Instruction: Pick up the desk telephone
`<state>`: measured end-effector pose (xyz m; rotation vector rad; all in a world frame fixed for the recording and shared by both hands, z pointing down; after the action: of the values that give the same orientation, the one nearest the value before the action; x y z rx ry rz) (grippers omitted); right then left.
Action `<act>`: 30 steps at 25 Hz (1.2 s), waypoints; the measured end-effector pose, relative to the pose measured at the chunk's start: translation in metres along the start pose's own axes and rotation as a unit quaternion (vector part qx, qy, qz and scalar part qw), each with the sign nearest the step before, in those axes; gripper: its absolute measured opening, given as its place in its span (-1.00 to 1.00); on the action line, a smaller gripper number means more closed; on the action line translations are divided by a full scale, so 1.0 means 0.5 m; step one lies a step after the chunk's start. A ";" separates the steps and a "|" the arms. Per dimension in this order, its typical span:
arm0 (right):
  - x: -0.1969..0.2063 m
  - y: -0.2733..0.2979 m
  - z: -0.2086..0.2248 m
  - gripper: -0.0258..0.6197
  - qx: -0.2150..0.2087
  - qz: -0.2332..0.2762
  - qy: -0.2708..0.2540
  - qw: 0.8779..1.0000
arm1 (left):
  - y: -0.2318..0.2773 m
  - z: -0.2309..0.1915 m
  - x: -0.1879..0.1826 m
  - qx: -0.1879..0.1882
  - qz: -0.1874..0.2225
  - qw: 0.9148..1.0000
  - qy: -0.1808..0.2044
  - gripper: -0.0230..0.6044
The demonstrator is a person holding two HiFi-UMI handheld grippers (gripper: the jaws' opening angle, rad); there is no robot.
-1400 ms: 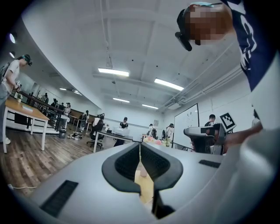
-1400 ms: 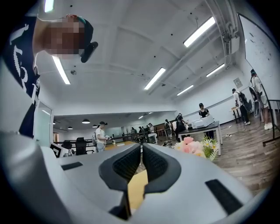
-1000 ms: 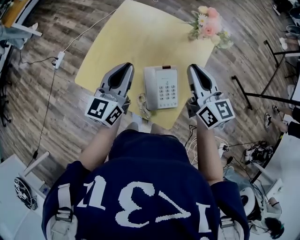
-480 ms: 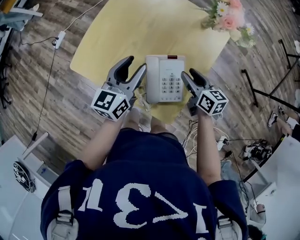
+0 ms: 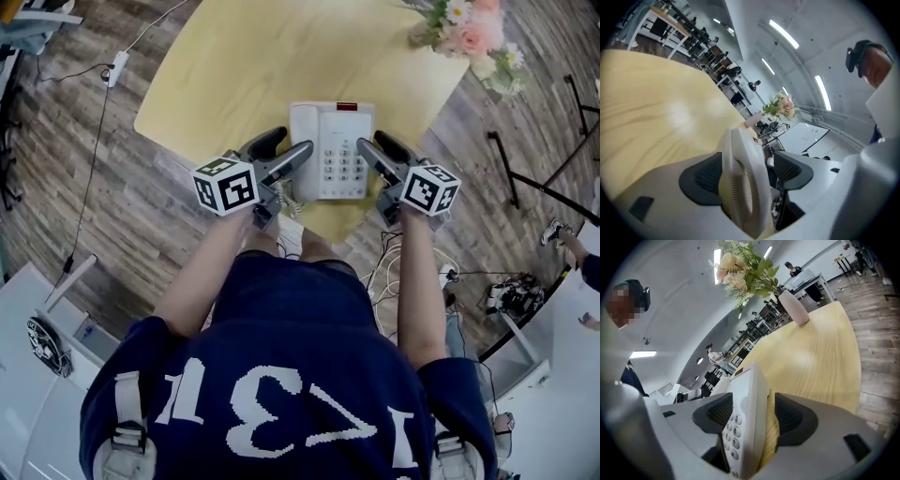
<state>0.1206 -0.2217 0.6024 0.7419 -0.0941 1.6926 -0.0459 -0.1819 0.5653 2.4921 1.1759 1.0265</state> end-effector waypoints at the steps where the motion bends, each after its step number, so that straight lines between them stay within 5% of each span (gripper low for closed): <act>1: 0.001 0.004 0.001 -0.13 -0.003 -0.006 0.002 1.000 | 0.005 0.001 0.007 0.010 -0.011 1.000 -0.010 0.12; 7: 0.005 0.026 -0.006 -0.12 -0.019 -0.039 0.017 0.999 | 0.027 -0.015 0.043 0.015 -0.074 0.997 -0.020 0.15; 18: 0.009 0.024 -0.010 -0.17 0.006 0.001 0.040 0.999 | 0.025 -0.012 0.042 0.024 -0.077 0.997 -0.018 0.17; 30: -0.047 -0.016 -0.111 -0.20 -0.016 0.087 0.016 0.996 | -0.023 0.083 -0.074 0.036 -0.016 0.994 0.100 0.16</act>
<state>0.1062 -0.2151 0.5437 0.6981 -0.1678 1.8638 -0.0412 -0.1971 0.5109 2.4616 1.3261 1.2718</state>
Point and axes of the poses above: the fingertips, and each gripper's own axes: y forward along the fingers, z to its right, x out of its underside, the point moved 2 cm from there along -y, backward along the fingers, and after that the axes turned 8 degrees about -x, right-handed, at the moved point
